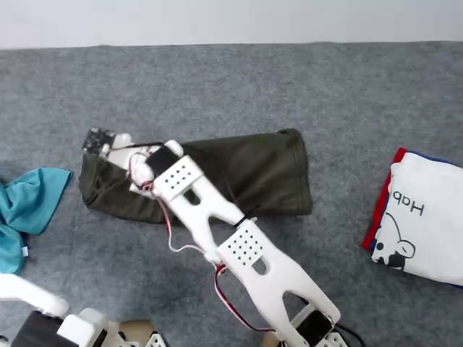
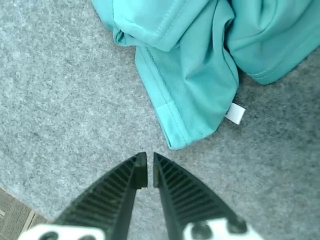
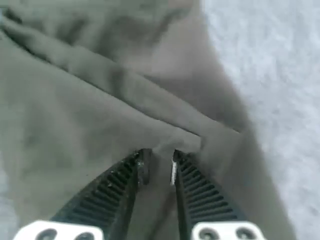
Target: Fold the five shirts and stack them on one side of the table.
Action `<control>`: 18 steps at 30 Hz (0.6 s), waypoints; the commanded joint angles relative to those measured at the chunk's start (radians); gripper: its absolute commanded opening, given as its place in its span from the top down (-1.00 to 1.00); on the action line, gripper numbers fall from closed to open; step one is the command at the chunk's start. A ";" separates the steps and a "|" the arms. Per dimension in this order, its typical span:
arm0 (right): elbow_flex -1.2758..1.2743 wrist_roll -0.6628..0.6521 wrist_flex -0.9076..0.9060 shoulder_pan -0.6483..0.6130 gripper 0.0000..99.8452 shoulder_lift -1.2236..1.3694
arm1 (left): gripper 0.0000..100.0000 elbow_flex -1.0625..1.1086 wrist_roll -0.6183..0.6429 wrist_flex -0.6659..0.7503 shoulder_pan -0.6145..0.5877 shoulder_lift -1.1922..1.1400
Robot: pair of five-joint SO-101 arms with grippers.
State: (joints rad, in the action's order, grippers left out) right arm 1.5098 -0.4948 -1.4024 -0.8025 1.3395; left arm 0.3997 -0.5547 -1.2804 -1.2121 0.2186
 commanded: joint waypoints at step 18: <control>0.164 0.222 -0.398 0.031 0.91 -0.288 | 0.92 -0.005 0.005 0.015 0.008 0.037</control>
State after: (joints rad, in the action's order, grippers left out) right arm 1.6249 -0.3199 -1.7538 -0.7641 1.1462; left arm 0.3997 -0.5547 -1.2804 -1.2121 0.2186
